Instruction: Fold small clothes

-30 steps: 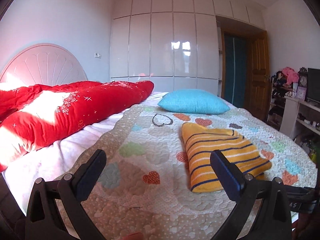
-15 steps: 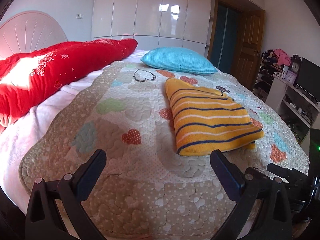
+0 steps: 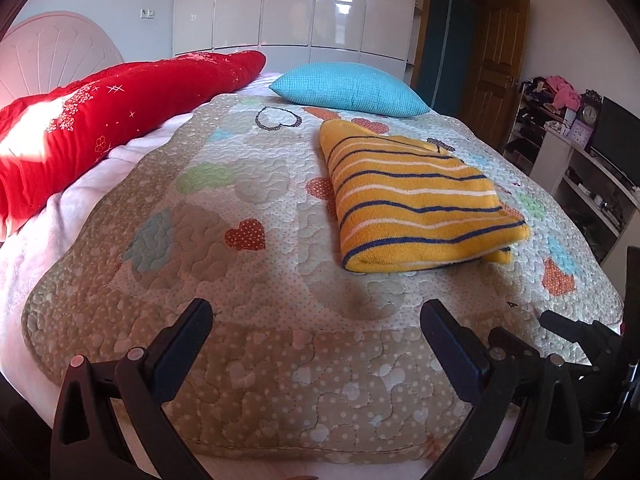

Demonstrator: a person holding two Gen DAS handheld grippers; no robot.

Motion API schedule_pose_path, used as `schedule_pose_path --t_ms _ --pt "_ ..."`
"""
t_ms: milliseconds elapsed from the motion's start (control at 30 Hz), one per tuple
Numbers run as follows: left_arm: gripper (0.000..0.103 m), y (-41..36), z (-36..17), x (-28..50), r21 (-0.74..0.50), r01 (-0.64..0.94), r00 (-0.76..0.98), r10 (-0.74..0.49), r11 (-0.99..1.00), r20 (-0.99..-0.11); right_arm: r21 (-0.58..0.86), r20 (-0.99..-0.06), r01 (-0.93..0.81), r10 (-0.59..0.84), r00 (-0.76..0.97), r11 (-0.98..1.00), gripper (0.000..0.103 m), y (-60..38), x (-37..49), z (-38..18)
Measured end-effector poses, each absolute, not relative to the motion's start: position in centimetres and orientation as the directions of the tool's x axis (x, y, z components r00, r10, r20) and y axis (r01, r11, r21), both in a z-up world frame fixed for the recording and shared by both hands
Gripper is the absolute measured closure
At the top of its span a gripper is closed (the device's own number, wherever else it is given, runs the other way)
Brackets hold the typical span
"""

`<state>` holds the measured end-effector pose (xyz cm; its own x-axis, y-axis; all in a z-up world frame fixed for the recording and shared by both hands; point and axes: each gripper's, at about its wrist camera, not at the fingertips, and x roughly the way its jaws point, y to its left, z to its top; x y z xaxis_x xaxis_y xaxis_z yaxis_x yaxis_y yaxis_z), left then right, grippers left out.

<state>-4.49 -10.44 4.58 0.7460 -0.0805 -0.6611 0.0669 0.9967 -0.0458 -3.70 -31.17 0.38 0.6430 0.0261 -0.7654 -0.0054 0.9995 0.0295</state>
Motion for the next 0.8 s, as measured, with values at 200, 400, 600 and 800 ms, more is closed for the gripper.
schedule_pose_path --t_ms 200,400,600,800 --pt "0.0 -10.4 3.9 -4.1 -0.083 0.079 0.711 -0.115 0.993 -0.694 0.025 -0.767 0.001 0.019 0.642 1.0 0.017 -31.3 -3.9 0.2" --pt "0.0 -10.5 2.6 -3.7 -0.082 0.057 0.672 -0.099 0.995 -0.734 0.02 -0.767 0.004 0.012 0.641 1.0 0.015 -31.5 -4.3 0.1" --pt "0.0 -10.5 0.2 -3.0 -0.068 0.045 0.612 -0.082 0.997 -0.786 0.019 -0.766 0.014 0.006 0.643 1.0 0.012 -31.5 -4.4 -0.3" --pt "0.0 -11.0 -0.4 -3.3 -0.026 0.051 0.627 -0.052 0.998 -0.777 0.025 -0.766 0.017 0.008 0.643 1.0 0.01 -31.6 -4.3 -0.5"
